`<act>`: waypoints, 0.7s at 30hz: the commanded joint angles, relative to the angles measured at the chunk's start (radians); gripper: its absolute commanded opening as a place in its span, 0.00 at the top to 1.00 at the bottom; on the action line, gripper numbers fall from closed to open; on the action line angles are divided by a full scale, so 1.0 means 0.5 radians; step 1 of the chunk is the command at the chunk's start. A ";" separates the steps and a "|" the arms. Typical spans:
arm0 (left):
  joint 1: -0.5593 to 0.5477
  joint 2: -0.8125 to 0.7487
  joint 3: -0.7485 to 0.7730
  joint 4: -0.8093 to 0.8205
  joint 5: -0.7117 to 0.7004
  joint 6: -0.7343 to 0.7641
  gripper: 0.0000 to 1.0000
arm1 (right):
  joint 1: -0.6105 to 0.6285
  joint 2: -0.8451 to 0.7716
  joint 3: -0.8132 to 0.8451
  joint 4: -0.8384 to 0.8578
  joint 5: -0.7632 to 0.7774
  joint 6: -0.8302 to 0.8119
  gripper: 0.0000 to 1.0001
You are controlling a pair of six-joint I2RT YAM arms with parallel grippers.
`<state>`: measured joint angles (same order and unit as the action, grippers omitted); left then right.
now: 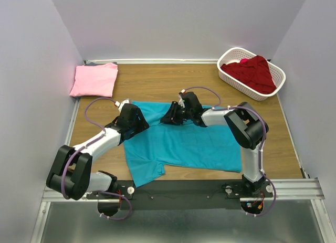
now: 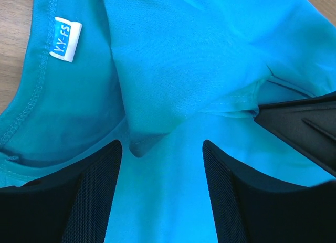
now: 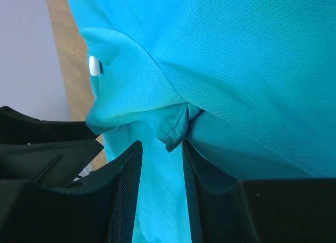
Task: Fold and stack the t-shirts
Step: Fold the tshirt
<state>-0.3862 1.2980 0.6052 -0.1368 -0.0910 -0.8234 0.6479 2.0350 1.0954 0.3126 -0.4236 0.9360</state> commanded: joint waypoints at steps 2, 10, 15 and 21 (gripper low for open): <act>0.009 0.030 0.020 0.049 0.038 -0.004 0.30 | 0.008 0.047 0.055 0.010 0.123 0.042 0.55; 0.012 0.046 0.029 0.059 0.053 0.002 0.35 | 0.008 0.087 0.073 -0.006 0.142 0.070 0.58; 0.009 0.039 0.029 0.053 0.044 0.002 0.42 | 0.008 0.087 0.083 -0.002 0.132 0.070 0.73; 0.009 0.030 0.044 0.028 0.047 0.021 0.51 | 0.008 0.044 0.070 -0.021 0.132 0.049 0.94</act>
<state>-0.3862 1.3128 0.6056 -0.1284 -0.0708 -0.8204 0.6479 2.0579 1.1118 0.3119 -0.3820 0.9676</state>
